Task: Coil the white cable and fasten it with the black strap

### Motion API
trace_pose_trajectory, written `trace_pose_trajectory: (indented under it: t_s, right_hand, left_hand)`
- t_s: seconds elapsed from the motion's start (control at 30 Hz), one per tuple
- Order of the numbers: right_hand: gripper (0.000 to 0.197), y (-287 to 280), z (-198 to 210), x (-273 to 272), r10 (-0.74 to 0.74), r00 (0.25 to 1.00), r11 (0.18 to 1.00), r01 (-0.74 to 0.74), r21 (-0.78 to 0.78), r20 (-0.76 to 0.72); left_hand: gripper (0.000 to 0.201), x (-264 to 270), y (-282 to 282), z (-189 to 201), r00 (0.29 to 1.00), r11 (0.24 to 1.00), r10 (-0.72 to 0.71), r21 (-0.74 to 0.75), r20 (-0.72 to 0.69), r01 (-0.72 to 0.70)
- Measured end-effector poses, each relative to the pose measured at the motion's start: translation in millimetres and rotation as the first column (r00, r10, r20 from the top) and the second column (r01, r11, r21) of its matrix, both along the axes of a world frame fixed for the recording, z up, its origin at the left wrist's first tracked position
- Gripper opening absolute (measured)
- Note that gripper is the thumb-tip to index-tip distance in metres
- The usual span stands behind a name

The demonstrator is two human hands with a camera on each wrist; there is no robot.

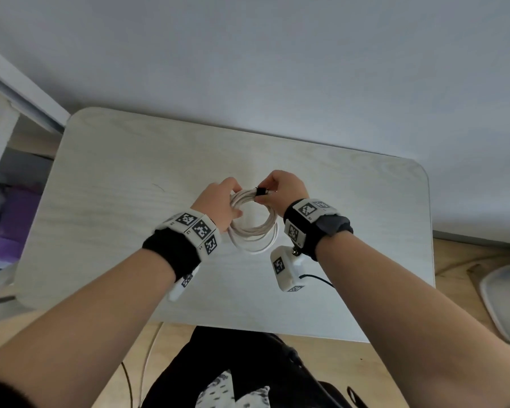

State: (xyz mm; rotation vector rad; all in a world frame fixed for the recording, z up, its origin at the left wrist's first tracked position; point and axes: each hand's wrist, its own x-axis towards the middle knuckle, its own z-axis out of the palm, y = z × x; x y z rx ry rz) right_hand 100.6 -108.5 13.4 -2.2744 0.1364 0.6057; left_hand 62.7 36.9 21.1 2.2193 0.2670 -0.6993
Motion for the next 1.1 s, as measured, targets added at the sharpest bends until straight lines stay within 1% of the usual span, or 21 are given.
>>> trace_pose_trajectory:
  t_s: [0.27,0.4,0.53,0.63,0.73,0.83,0.93,1.0,1.03,1.1]
  right_hand:
    - [0.019,2,-21,-1,-0.007,1.000,1.000,0.007,-0.003,-0.006]
    - [0.018,1,-30,-3,-0.005,1.000,1.000,0.005,-0.014,-0.015]
    - [0.017,3,-33,-1,-0.025,1.000,0.999,0.024,-0.026,-0.017]
    - [0.016,3,-37,-1,0.006,1.000,0.998,-0.006,-0.064,0.002]
    - [0.016,4,-39,-2,0.001,1.000,0.999,0.000,-0.052,0.015]
    - [0.019,5,-41,-3,0.029,1.000,0.998,-0.029,-0.059,0.007]
    - [0.022,4,-41,-5,0.095,0.995,0.991,-0.095,-0.097,-0.007]
    - [0.030,2,-39,-5,0.138,0.990,0.983,-0.139,-0.121,-0.014]
    - [0.035,0,-38,-6,0.150,0.989,0.983,-0.149,-0.110,-0.001]
    - [0.043,-3,-35,-7,0.119,0.992,0.990,-0.115,-0.086,0.047]
  left_hand:
    - [0.038,6,0,-20,0.996,0.988,-0.082,0.136,0.043,0.075]
    - [0.040,3,-1,-26,0.995,0.985,-0.080,0.157,0.059,0.069]
    - [0.038,2,-3,-30,0.992,0.983,-0.063,0.180,0.112,0.042]
    - [0.036,-1,-2,-33,0.985,0.960,-0.081,0.276,0.154,0.035]
    - [0.036,-6,-3,-36,0.976,0.950,-0.102,0.309,0.193,0.039]
    - [0.040,-8,-6,-38,0.966,0.922,-0.145,0.383,0.215,0.053]
    - [0.044,-10,-7,-38,0.954,0.869,-0.236,0.480,0.185,0.122]
    - [0.048,-9,-5,-36,0.949,0.856,-0.266,0.495,0.168,0.152]
    - [0.051,-8,-3,-36,0.951,0.862,-0.258,0.484,0.170,0.147]
    - [0.054,-6,-2,-31,0.952,0.863,-0.248,0.487,0.181,0.133]
